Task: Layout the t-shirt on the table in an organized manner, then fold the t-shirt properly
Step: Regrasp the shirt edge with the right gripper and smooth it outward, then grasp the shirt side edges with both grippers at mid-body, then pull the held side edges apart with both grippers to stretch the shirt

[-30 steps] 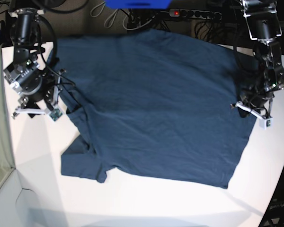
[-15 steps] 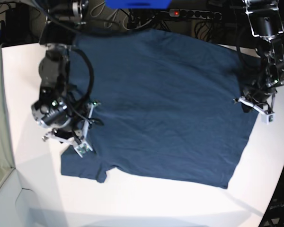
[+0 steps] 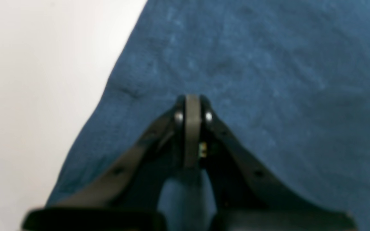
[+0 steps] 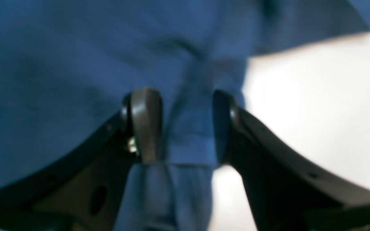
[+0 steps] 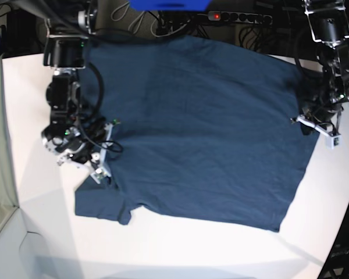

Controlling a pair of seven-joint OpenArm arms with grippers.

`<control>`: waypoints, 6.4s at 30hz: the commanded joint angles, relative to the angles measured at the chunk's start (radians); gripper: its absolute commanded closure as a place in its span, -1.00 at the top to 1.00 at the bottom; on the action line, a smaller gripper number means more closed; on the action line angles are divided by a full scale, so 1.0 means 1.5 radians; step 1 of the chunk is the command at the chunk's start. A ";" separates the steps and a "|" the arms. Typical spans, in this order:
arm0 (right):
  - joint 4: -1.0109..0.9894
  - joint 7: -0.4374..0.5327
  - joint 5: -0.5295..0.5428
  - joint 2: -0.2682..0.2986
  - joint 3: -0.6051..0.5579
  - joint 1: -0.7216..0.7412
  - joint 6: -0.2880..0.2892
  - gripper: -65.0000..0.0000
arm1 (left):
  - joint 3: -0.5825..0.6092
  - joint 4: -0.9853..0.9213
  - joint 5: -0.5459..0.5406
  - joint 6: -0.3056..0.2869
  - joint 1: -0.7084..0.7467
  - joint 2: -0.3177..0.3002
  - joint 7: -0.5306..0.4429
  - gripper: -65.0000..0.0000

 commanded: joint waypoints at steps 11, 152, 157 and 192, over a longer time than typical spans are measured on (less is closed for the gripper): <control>0.014 0.081 0.005 0.081 0.009 0.018 -0.208 -0.24 | 0.003 -0.041 0.008 0.004 0.003 -0.009 -0.043 -0.99; 0.169 -0.045 0.007 0.041 0.086 -0.153 -0.151 -1.00 | -0.045 0.016 -0.004 0.007 -0.049 0.052 0.068 -0.99; 0.029 -0.016 0.007 0.046 0.086 -0.082 -0.151 -1.00 | -0.041 -0.065 -0.003 0.007 -0.058 0.047 -0.020 -0.99; -0.273 0.082 0.006 0.051 0.034 0.233 -0.151 -1.00 | 0.098 -0.276 -0.022 0.012 -0.363 0.052 -0.068 -0.99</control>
